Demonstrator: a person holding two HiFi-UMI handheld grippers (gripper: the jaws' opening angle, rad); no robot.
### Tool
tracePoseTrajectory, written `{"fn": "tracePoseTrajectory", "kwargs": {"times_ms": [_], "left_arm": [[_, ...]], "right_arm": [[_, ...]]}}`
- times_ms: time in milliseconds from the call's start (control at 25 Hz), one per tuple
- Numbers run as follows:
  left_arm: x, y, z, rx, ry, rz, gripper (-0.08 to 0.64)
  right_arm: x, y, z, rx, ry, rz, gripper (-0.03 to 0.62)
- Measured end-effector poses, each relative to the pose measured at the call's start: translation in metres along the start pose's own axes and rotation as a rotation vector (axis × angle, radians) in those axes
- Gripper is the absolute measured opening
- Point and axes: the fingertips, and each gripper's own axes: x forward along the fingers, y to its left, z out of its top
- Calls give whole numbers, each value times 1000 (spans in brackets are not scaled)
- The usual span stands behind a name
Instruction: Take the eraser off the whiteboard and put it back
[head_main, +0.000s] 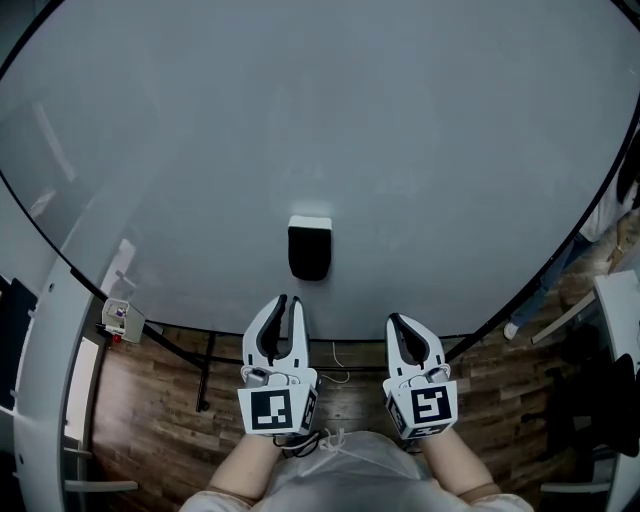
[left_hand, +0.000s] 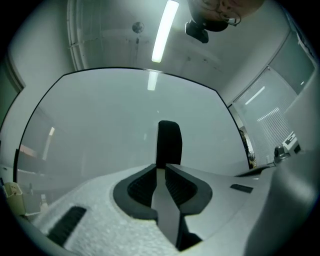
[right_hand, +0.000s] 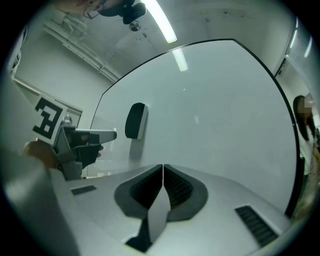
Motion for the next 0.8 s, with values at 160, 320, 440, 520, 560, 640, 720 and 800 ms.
{"fn": "tracePoseTrajectory", "kwargs": {"times_ms": [160, 320, 440, 520, 560, 640, 720, 800], "left_arm": [[-12, -1, -34, -28, 83, -20, 23], [-23, -8, -63, -64, 166, -66, 17], [-29, -14, -75, -75, 211, -95, 17], [-30, -16, -77, -72, 223, -109, 17], [-30, -16, -76, -70, 225, -112, 16], [-30, -17, -73, -69, 225, -112, 17], [-31, -17, -70, -68, 219, -118, 16], [-31, -17, -67, -63, 212, -124, 17]], "right_arm": [[0, 7, -2, 9, 5, -4, 28], [-4, 15, -9, 11, -8, 3, 28], [-8, 19, -16, 9, -1, -1, 28], [-8, 21, -18, 10, 6, -7, 28], [-8, 22, -17, 10, 11, -12, 28], [-9, 24, -15, 6, 8, -12, 28], [-11, 26, -13, 1, 7, -10, 28], [-11, 27, -11, -3, 13, -14, 26]]}}
